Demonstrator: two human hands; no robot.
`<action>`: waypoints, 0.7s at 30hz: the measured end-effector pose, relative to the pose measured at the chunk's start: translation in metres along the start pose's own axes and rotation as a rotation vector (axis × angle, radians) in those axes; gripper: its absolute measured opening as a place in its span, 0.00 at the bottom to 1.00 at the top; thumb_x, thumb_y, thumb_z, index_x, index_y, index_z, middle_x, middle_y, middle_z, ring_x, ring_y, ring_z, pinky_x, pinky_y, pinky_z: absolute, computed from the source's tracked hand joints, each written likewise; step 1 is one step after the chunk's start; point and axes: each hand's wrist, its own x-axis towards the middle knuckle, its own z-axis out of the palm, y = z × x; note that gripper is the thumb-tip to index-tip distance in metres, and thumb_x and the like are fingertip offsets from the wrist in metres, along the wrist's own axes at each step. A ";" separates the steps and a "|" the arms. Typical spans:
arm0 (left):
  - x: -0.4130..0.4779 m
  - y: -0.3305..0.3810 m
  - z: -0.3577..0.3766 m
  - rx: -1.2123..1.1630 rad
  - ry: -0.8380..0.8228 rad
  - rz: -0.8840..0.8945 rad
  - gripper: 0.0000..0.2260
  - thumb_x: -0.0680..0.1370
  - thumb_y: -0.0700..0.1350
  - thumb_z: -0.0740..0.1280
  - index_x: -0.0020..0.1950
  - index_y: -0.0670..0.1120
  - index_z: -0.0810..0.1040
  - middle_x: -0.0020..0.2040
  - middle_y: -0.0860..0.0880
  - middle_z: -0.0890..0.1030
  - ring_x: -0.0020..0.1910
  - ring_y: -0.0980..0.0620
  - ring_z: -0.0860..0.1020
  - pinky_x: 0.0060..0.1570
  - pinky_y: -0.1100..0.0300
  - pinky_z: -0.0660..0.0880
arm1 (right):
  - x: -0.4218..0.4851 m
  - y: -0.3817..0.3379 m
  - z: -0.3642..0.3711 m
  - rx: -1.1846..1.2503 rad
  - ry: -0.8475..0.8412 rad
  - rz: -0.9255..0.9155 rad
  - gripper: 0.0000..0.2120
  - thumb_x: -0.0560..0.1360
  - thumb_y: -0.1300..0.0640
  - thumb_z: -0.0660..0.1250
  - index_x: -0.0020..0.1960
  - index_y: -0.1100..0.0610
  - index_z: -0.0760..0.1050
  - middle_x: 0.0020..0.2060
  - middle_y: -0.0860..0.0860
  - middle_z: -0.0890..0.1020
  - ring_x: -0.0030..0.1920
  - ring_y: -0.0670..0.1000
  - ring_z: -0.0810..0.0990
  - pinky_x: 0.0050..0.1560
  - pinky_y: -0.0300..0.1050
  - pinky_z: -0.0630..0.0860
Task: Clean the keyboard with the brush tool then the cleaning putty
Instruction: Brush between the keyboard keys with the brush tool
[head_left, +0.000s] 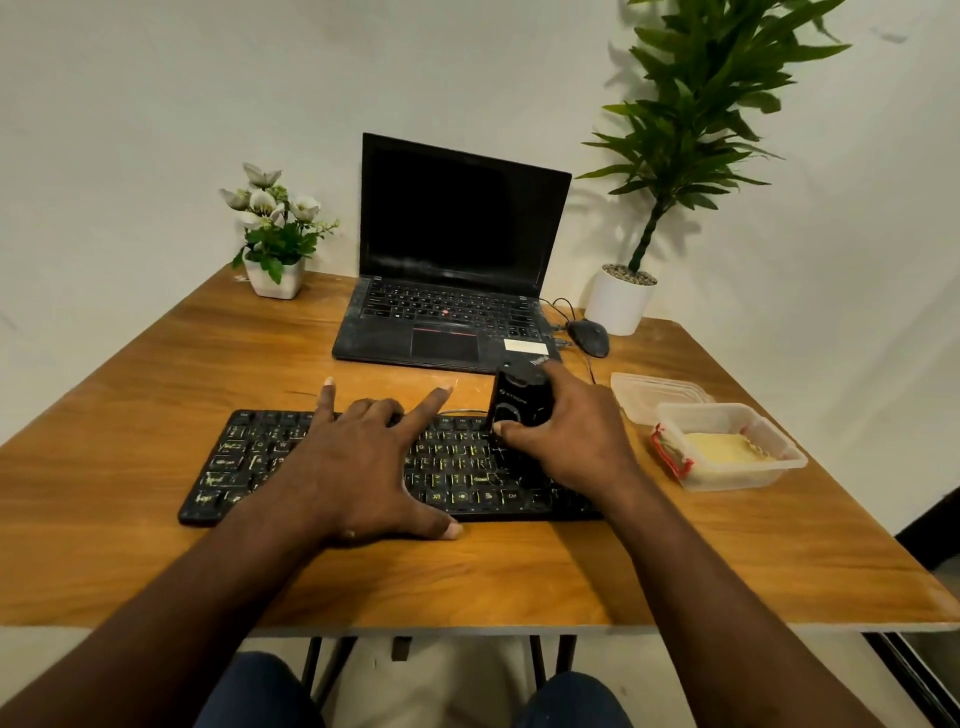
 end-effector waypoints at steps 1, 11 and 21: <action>-0.001 -0.003 -0.001 -0.010 -0.016 0.004 0.59 0.58 0.89 0.51 0.75 0.65 0.22 0.83 0.46 0.58 0.82 0.44 0.57 0.77 0.31 0.36 | 0.002 -0.001 -0.003 0.016 0.010 0.010 0.33 0.69 0.50 0.82 0.70 0.49 0.73 0.60 0.49 0.84 0.57 0.51 0.84 0.53 0.45 0.83; -0.058 -0.096 0.000 -0.271 0.005 -0.086 0.61 0.54 0.88 0.59 0.77 0.71 0.29 0.84 0.53 0.49 0.82 0.47 0.51 0.80 0.43 0.38 | -0.003 0.004 -0.003 -0.137 0.106 0.034 0.30 0.70 0.48 0.81 0.68 0.49 0.74 0.56 0.50 0.86 0.53 0.51 0.85 0.49 0.41 0.81; -0.069 -0.082 0.004 -0.306 0.211 -0.028 0.57 0.58 0.85 0.65 0.81 0.69 0.48 0.79 0.64 0.56 0.76 0.60 0.52 0.71 0.47 0.68 | -0.008 -0.001 0.016 -0.007 0.160 0.072 0.31 0.70 0.48 0.81 0.69 0.49 0.73 0.59 0.50 0.84 0.54 0.51 0.85 0.46 0.42 0.83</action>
